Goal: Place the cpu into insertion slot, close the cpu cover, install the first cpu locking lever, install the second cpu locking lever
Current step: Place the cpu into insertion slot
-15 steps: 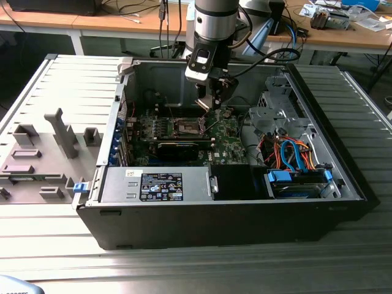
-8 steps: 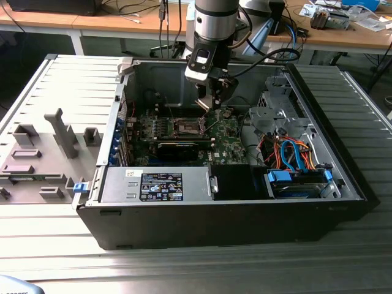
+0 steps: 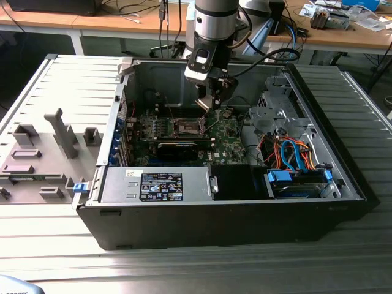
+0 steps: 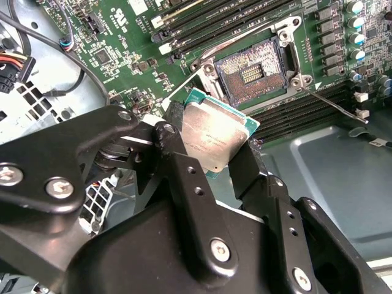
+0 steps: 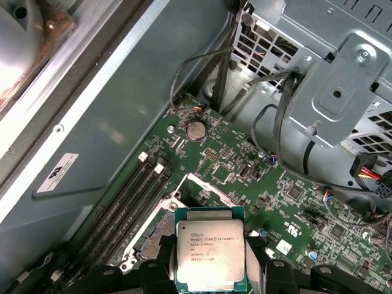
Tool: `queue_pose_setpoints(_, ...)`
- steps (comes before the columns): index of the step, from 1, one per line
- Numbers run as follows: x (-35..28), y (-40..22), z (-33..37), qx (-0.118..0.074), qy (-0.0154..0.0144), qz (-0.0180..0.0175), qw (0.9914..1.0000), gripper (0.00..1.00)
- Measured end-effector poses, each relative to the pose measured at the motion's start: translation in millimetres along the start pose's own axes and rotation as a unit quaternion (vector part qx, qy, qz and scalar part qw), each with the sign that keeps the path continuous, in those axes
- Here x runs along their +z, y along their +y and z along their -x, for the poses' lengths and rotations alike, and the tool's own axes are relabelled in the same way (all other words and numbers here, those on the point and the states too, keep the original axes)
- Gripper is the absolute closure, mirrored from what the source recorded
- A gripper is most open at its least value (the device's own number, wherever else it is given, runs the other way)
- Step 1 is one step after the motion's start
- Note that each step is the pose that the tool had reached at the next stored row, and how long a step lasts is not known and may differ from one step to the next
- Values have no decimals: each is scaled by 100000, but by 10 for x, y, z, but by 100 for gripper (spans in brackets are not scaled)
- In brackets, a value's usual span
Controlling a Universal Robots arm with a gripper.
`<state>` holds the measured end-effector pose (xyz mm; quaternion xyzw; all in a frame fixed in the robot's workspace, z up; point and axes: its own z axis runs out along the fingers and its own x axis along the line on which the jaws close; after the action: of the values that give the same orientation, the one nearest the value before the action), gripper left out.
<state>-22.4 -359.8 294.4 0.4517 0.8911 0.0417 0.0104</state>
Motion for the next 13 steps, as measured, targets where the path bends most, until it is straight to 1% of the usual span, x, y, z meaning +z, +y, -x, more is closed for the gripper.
queue_pose_setpoints(13, 0, 0, 0, 546, -50, 13, 99998, 46)
